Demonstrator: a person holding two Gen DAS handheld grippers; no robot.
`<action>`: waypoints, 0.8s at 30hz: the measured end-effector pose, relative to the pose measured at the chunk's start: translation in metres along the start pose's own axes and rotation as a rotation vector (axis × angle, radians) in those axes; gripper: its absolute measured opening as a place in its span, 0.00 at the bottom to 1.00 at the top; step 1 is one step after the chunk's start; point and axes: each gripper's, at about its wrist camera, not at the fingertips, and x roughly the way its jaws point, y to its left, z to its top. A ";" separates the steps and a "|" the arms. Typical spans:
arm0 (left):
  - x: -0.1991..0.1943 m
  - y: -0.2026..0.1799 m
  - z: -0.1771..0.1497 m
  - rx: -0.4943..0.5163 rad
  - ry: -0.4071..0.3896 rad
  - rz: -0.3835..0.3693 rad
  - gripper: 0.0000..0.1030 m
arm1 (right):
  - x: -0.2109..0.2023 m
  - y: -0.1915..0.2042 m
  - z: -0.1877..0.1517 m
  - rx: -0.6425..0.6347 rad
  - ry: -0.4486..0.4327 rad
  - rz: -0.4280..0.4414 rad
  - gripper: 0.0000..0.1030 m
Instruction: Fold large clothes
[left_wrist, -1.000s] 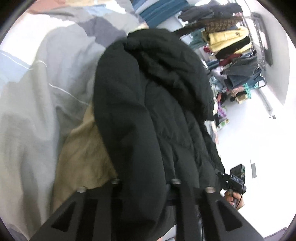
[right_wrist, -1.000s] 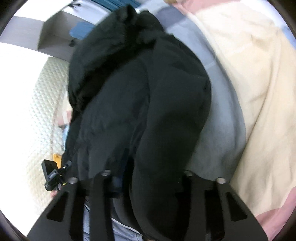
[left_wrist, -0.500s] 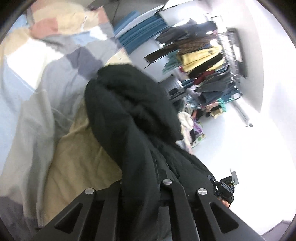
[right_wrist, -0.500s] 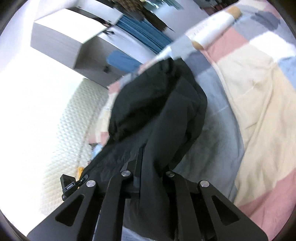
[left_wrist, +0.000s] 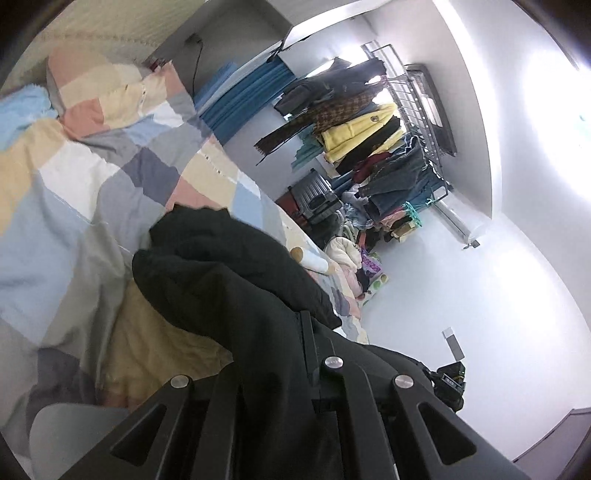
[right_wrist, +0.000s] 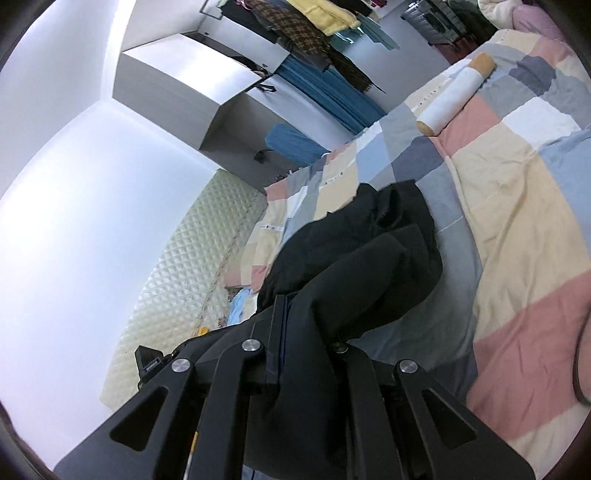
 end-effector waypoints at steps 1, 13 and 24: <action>-0.006 -0.005 0.001 0.005 0.000 -0.001 0.05 | -0.005 0.006 -0.004 -0.011 -0.003 -0.001 0.08; -0.051 -0.056 0.008 0.132 0.000 0.109 0.06 | -0.051 0.060 -0.020 -0.117 -0.052 0.007 0.08; 0.039 -0.077 0.099 0.203 -0.024 0.264 0.07 | 0.035 0.028 0.078 -0.066 -0.209 -0.138 0.08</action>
